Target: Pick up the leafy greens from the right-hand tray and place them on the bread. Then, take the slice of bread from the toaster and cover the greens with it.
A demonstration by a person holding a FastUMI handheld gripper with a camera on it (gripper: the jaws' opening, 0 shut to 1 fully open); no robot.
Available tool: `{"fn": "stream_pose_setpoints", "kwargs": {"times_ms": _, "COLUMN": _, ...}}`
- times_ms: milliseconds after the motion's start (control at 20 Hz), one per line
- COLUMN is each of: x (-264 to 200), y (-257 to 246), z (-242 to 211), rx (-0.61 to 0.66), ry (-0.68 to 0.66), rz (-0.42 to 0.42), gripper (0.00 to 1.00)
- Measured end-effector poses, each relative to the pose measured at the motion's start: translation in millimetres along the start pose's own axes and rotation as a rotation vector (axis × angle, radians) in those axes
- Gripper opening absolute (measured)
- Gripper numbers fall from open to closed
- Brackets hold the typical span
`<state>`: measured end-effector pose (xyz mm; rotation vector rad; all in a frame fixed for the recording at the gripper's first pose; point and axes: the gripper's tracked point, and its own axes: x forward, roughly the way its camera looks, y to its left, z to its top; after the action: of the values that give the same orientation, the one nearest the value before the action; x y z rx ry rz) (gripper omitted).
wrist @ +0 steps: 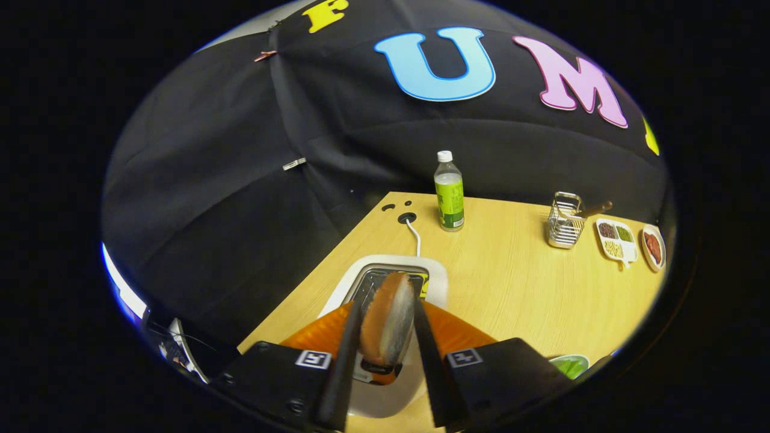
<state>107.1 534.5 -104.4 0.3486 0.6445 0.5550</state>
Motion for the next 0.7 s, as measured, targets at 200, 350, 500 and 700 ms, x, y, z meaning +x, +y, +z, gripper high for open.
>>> {"fn": "stream_pose_setpoints", "kwargs": {"times_ms": 200, "x": -2, "y": 0, "z": 0, "rx": 0.015, "ry": 0.0, "rz": -0.019, "gripper": 0.16}}
{"fn": "stream_pose_setpoints", "kwargs": {"times_ms": 350, "x": -11, "y": 6, "z": 7, "rx": 0.024, "ry": -0.023, "rz": -0.005, "gripper": 0.14}}
{"fn": "stream_pose_setpoints", "kwargs": {"times_ms": 500, "x": -28, "y": 13, "z": 25, "rx": 0.036, "ry": -0.062, "rz": 0.026, "gripper": 0.13}}
{"fn": "stream_pose_setpoints", "kwargs": {"times_ms": 700, "x": -67, "y": 16, "z": 56, "rx": 0.042, "ry": -0.133, "rz": 0.066, "gripper": 0.13}}
